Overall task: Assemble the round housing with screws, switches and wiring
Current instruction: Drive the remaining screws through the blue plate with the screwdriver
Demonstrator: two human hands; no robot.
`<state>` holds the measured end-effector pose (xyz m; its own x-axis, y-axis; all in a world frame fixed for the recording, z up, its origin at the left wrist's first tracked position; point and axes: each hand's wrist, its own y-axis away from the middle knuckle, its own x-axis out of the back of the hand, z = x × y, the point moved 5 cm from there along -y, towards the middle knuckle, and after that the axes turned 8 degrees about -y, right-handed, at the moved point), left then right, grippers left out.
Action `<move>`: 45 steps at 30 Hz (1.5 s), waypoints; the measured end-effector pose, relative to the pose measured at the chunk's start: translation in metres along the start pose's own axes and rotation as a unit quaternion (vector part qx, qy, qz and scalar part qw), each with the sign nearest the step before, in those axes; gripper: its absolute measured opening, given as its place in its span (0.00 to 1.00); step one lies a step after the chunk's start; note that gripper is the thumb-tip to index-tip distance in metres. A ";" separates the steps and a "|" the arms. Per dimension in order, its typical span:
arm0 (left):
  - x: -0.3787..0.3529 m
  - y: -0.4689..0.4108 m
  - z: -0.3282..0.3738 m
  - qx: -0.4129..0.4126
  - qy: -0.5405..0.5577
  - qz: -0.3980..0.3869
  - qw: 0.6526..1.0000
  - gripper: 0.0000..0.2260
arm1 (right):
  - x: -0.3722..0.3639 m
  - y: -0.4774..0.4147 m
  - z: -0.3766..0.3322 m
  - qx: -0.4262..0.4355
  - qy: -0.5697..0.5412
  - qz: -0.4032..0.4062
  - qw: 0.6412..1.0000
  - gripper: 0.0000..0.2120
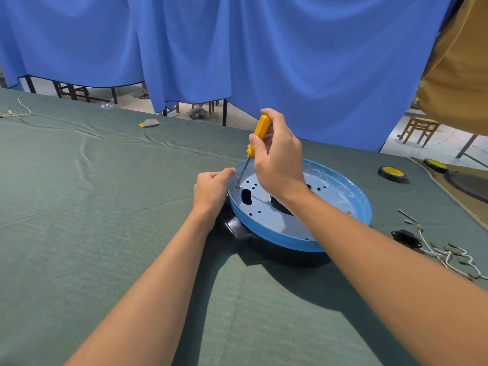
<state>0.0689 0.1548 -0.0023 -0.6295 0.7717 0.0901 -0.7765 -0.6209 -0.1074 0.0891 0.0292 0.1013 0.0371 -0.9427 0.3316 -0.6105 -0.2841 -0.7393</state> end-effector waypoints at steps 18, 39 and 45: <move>0.000 -0.002 0.001 0.001 -0.008 0.000 1.000 0.19 | -0.006 -0.013 -0.003 -0.008 0.034 -0.107 0.994 0.17; 0.011 0.001 0.032 -0.141 -0.102 0.006 0.985 0.05 | -0.029 -0.052 -0.020 -0.035 0.338 -0.274 0.900 0.14; 0.015 -0.002 0.041 -0.185 -0.202 -0.020 0.962 0.06 | -0.031 -0.062 -0.028 -0.020 0.282 -0.337 0.898 0.10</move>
<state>0.0598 0.1621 0.0401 -0.6159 0.6319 0.4705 -0.7850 -0.4419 -0.4341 0.1037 0.0810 0.1533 0.0095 -0.3168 0.9485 -0.6272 -0.7406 -0.2411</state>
